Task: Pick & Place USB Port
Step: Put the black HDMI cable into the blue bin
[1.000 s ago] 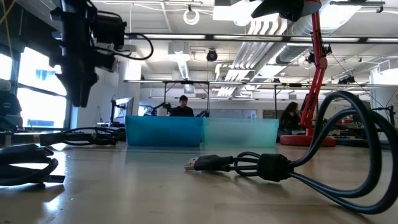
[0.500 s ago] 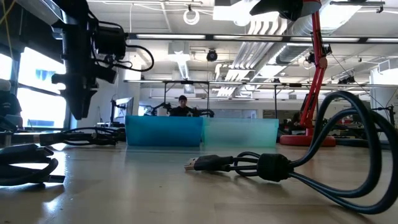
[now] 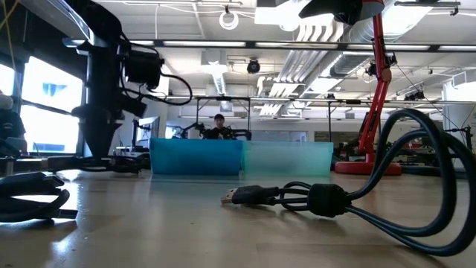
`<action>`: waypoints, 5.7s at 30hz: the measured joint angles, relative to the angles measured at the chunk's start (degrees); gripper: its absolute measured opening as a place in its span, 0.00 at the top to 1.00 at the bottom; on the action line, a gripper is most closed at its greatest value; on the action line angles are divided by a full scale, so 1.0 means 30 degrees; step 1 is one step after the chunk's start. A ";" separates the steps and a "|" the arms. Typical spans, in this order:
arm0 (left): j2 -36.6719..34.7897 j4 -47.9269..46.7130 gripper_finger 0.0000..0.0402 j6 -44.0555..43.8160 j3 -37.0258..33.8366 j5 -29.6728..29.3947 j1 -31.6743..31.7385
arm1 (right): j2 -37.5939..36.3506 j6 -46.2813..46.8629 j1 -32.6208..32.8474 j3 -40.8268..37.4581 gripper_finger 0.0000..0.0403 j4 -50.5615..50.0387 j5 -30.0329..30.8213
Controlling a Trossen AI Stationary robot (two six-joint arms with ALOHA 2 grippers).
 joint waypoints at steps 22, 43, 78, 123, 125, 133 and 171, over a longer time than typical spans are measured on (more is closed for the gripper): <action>0.3264 0.1327 0.98 0.2018 0.0087 -0.0407 -0.0007 | 0.0000 0.0430 0.0000 0.0000 0.52 0.0000 -0.0149; 0.2234 -0.0006 1.00 0.2018 0.0727 0.0825 -0.0015 | 0.0000 -0.0073 0.0000 0.0000 0.52 -0.0235 -0.0076; -0.1927 -0.1914 1.00 0.1494 0.0794 0.0779 -0.0015 | 0.0007 -0.1658 -0.0058 0.0000 0.52 0.1726 0.0564; -0.1920 -0.1921 0.99 0.2812 0.0809 0.2054 -0.0011 | 0.5093 -1.0994 -0.1945 0.0007 0.52 0.8094 -0.2604; -0.1920 -0.1921 0.96 0.2805 0.0809 0.2069 -0.0007 | 0.5093 -1.0831 -0.1945 0.0007 0.52 0.8022 -0.2604; -0.1920 -0.1999 0.69 0.2167 0.0809 0.1253 -0.0015 | 0.5093 -0.9989 -0.1945 0.0007 0.52 0.7439 -0.2815; 0.0650 0.0236 0.97 0.0484 -0.1890 0.1766 -0.0007 | 0.5093 -0.8488 -0.1894 0.0007 0.52 0.7264 -0.3966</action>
